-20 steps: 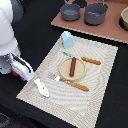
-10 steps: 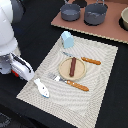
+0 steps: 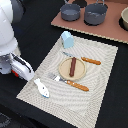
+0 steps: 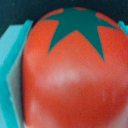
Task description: Interact with the objects in diverse but meaningful ways.
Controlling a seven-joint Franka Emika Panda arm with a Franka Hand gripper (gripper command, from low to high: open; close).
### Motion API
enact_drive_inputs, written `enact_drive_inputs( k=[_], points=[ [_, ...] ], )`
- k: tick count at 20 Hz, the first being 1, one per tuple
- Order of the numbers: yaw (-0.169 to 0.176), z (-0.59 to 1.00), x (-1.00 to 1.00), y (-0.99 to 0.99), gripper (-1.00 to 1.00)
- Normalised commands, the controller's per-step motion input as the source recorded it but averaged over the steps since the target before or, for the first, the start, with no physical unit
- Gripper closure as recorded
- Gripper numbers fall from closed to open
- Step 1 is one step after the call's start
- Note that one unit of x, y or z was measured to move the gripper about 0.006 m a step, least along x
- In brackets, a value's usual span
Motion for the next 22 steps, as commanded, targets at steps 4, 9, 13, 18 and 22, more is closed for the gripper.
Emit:
enact_drive_inputs(
  k=[4,9,13,18,22],
  points=[
    [0.002,1.0,0.38,0.42,1.0],
    [0.023,0.92,0.78,0.59,1.0],
    [0.003,0.66,0.86,0.53,1.0],
    [0.0,0.52,0.9,0.5,1.0],
    [0.0,0.39,0.89,0.45,1.0]
  ],
)
